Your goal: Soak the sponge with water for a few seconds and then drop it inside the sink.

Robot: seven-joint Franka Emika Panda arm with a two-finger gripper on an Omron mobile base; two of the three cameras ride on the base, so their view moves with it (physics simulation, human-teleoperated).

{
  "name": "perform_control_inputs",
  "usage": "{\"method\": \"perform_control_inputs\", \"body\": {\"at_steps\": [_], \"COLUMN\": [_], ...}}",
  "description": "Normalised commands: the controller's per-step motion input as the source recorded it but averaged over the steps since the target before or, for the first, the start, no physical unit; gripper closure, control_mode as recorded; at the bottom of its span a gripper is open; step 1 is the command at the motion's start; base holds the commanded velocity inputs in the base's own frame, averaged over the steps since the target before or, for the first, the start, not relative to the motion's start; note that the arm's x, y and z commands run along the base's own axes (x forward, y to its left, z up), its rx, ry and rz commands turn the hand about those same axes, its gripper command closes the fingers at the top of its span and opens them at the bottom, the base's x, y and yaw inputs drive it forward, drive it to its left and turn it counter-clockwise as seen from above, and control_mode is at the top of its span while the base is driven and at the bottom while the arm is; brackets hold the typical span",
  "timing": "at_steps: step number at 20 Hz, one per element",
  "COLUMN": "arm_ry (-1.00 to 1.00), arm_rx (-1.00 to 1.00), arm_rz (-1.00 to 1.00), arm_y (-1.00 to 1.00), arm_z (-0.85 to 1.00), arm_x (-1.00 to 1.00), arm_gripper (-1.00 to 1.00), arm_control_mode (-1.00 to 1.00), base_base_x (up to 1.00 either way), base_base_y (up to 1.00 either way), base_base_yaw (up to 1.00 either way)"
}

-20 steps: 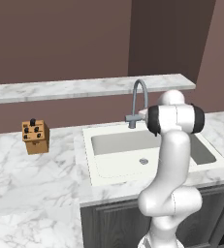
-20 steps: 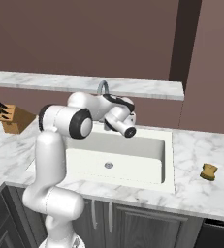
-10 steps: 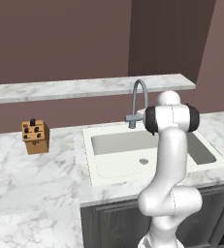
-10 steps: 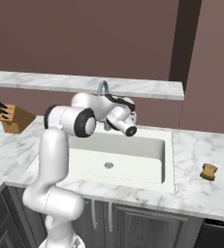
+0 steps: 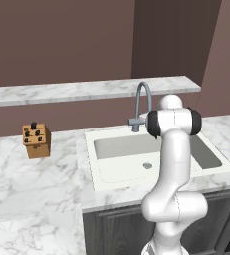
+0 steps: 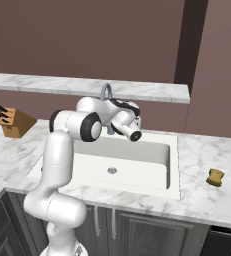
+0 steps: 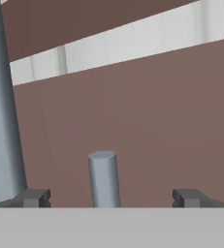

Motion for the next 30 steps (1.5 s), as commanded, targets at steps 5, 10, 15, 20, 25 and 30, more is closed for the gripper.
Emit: {"method": "perform_control_inputs", "body": {"at_steps": [5,10,15,20,25,30], "arm_ry": [0.0,0.0,0.0,0.0,-0.02,-0.03], "arm_rx": [0.0,0.0,0.0,0.0,0.01,0.04], "arm_rz": [0.0,-0.03,-0.06,-0.06,-0.04,-0.02], "arm_y": [0.0,0.0,-0.01,0.0,-0.02,-0.18], "arm_z": [-0.15,-0.14,-0.06,0.0,0.0,0.0], "arm_x": [0.18,0.08,0.02,0.0,0.0,0.0], "arm_gripper": [-1.0,-1.0,-1.0,-1.0,-1.0,-1.0], "arm_control_mode": [-1.0,-1.0,-1.0,-1.0,-1.0,-1.0], "base_base_x": [0.0,0.0,0.0,0.0,0.0,0.0], "base_base_y": [0.0,0.0,0.0,0.0,0.0,0.0], "base_base_yaw": [0.0,0.0,0.0,0.0,0.0,0.0]}}
